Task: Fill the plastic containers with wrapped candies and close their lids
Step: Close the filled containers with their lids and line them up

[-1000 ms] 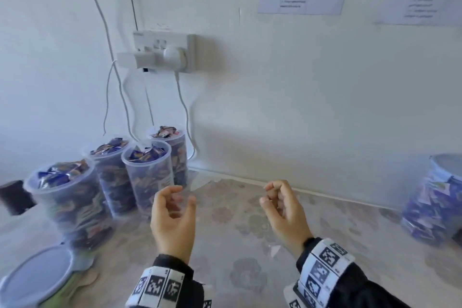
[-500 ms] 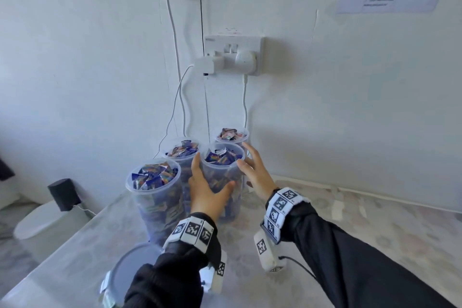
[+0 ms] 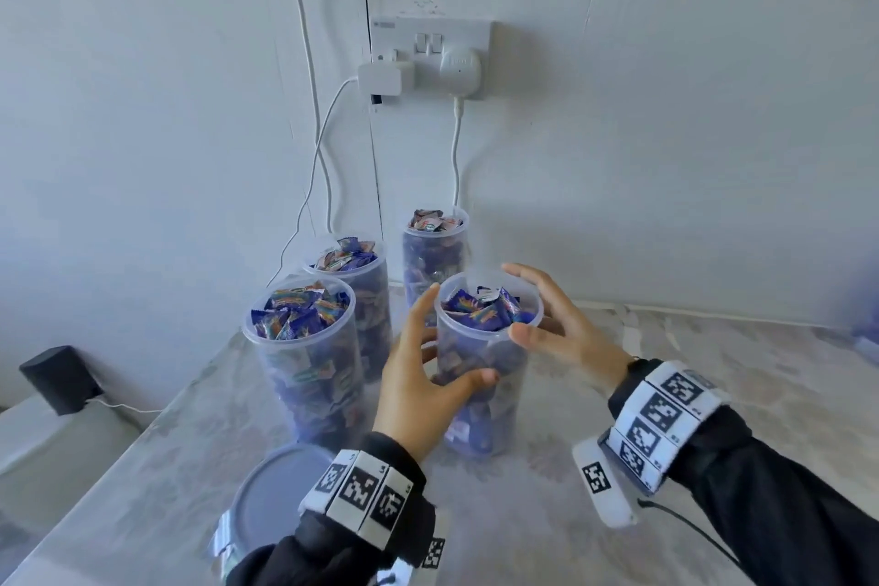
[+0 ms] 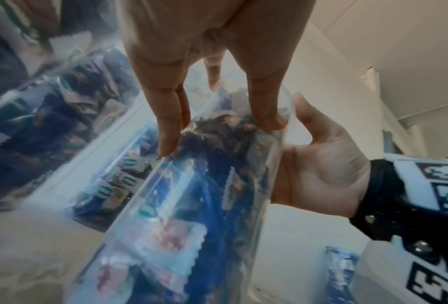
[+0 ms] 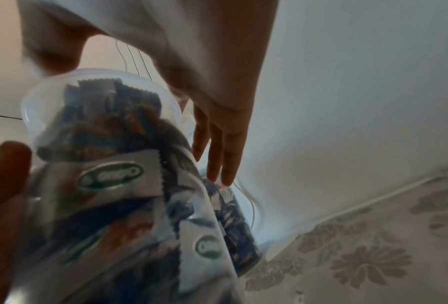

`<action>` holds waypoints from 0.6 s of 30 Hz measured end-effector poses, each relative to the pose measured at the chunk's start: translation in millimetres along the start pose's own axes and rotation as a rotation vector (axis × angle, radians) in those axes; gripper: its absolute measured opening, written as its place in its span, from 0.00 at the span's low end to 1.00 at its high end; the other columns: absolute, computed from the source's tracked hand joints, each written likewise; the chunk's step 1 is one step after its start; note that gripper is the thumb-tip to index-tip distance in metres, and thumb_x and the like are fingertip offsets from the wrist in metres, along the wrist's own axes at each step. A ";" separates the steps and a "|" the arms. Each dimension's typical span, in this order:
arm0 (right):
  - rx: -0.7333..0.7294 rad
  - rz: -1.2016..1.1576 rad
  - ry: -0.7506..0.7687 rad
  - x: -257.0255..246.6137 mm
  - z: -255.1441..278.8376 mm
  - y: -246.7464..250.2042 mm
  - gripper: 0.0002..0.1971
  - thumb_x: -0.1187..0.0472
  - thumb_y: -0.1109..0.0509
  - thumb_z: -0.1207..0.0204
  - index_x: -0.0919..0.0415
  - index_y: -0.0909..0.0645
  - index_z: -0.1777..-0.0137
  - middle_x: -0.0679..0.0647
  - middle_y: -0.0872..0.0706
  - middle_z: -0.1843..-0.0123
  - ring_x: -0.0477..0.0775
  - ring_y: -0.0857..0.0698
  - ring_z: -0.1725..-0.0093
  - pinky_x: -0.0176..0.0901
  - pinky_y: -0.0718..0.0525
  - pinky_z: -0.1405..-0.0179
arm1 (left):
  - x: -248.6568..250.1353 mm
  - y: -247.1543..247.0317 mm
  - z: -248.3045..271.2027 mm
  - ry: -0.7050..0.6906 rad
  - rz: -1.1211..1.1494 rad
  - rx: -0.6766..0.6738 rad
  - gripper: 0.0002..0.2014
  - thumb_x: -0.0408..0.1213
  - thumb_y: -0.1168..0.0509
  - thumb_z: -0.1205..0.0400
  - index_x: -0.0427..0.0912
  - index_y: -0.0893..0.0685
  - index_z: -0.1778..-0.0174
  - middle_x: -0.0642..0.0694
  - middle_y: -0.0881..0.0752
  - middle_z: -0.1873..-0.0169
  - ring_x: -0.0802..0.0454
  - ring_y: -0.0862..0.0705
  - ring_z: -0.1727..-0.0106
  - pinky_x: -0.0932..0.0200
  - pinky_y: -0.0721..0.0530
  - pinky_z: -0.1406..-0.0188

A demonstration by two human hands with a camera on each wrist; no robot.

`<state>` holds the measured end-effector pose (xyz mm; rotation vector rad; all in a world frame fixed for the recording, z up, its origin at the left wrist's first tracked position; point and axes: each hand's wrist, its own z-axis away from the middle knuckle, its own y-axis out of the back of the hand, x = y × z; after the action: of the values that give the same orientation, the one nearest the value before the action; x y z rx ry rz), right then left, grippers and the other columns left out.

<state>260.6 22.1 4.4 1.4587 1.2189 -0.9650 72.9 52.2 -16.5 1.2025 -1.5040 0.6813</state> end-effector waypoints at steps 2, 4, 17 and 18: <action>-0.037 0.014 0.001 -9.9 18.8 1.6 0.47 0.36 0.21 0.42 0.47 0.36 0.25 0.52 0.17 0.34 0.53 0.15 0.37 0.36 0.19 0.42 | 5.4 1.3 12.6 -0.012 -0.005 -0.077 0.44 0.30 0.19 0.36 0.73 0.35 0.37 0.63 0.19 0.47 0.69 0.19 0.49 0.75 0.19 0.59; -0.045 0.060 0.002 -20.0 36.7 1.6 0.48 0.34 0.22 0.42 0.48 0.36 0.24 0.47 0.19 0.31 0.48 0.18 0.34 0.32 0.21 0.42 | 7.6 3.7 24.0 -0.011 0.007 -0.136 0.44 0.32 0.18 0.37 0.72 0.34 0.35 0.63 0.17 0.48 0.69 0.18 0.48 0.71 0.17 0.57; -0.009 0.102 -0.051 -42.4 99.5 -20.6 0.49 0.35 0.18 0.47 0.46 0.34 0.26 0.45 0.20 0.31 0.51 0.18 0.33 0.41 0.19 0.39 | 11.9 16.1 68.2 -0.020 0.029 -0.315 0.47 0.48 0.19 0.43 0.74 0.36 0.31 0.69 0.20 0.44 0.63 0.19 0.41 0.60 0.14 0.50; -0.011 0.111 -0.053 -42.8 100.2 -21.6 0.49 0.35 0.18 0.47 0.46 0.34 0.26 0.44 0.20 0.31 0.51 0.19 0.32 0.42 0.19 0.38 | 11.0 16.4 69.4 -0.021 0.036 -0.314 0.48 0.50 0.19 0.44 0.74 0.36 0.31 0.69 0.20 0.44 0.63 0.19 0.41 0.60 0.14 0.49</action>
<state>232.4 -84.2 19.7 1.4674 1.0920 -0.9151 32.5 -7.2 -23.7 0.9471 -1.5859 0.4361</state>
